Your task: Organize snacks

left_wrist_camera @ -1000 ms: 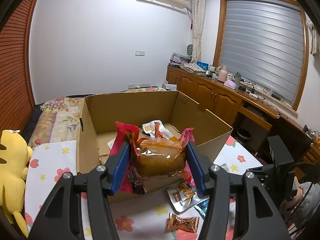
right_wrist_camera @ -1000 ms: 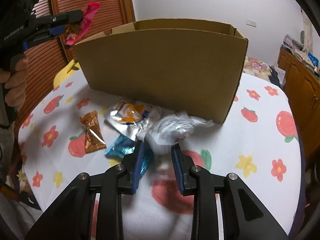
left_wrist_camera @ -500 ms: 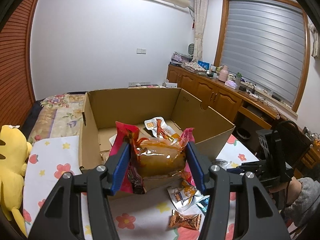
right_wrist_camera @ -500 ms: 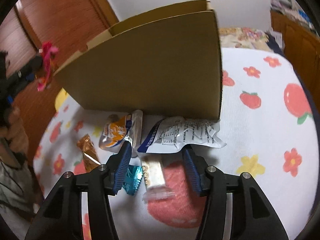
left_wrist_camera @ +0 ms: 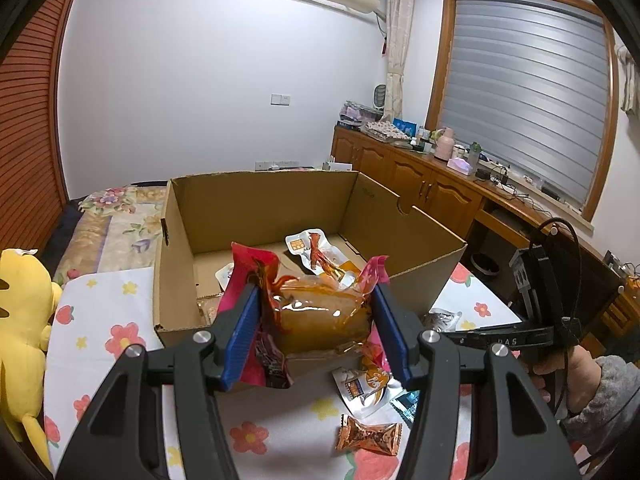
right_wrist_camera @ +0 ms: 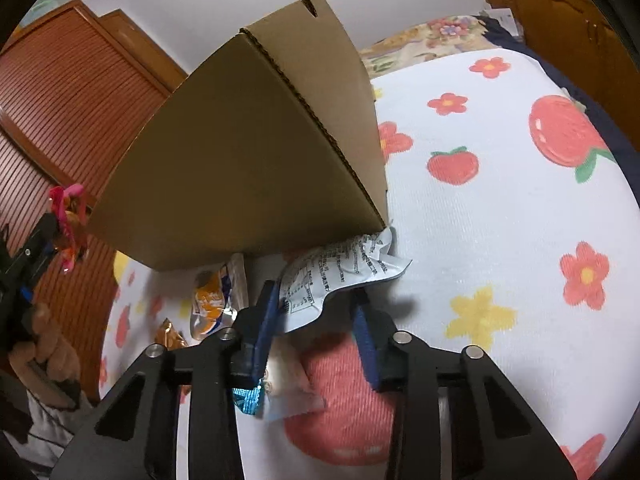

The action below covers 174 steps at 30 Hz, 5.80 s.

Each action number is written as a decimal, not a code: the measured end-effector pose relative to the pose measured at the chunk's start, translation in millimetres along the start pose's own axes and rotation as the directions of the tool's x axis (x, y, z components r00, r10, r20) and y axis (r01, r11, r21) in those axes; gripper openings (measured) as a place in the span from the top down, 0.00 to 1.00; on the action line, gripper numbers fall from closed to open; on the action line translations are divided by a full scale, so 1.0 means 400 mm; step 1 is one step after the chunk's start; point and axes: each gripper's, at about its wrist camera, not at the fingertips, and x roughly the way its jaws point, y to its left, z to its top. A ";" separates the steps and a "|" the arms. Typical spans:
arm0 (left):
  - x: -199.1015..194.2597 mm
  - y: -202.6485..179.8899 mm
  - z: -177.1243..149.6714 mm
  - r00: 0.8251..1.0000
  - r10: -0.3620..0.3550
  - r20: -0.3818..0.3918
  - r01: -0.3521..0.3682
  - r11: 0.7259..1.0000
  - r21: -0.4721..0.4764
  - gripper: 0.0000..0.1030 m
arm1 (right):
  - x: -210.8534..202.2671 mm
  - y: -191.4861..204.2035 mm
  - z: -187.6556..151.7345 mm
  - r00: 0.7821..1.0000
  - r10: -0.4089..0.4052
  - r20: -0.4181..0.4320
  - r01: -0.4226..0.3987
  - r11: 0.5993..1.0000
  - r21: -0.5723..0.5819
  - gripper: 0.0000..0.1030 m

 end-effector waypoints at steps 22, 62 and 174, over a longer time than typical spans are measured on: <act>0.004 -0.013 0.015 1.000 0.003 0.017 -0.003 1.000 0.005 0.46 | -0.142 0.098 -0.048 0.994 -0.024 0.110 0.040 0.988 -0.147 1.00; 0.173 0.048 0.121 0.996 0.092 0.009 -0.092 0.996 0.008 0.35 | -0.090 0.341 0.209 0.959 -0.005 0.285 0.143 0.873 -0.467 1.00; 0.146 -0.158 -0.271 0.943 0.106 -0.316 -0.122 0.992 -0.033 0.76 | -0.025 0.187 -0.174 0.983 -0.115 0.143 0.167 0.881 -0.443 0.79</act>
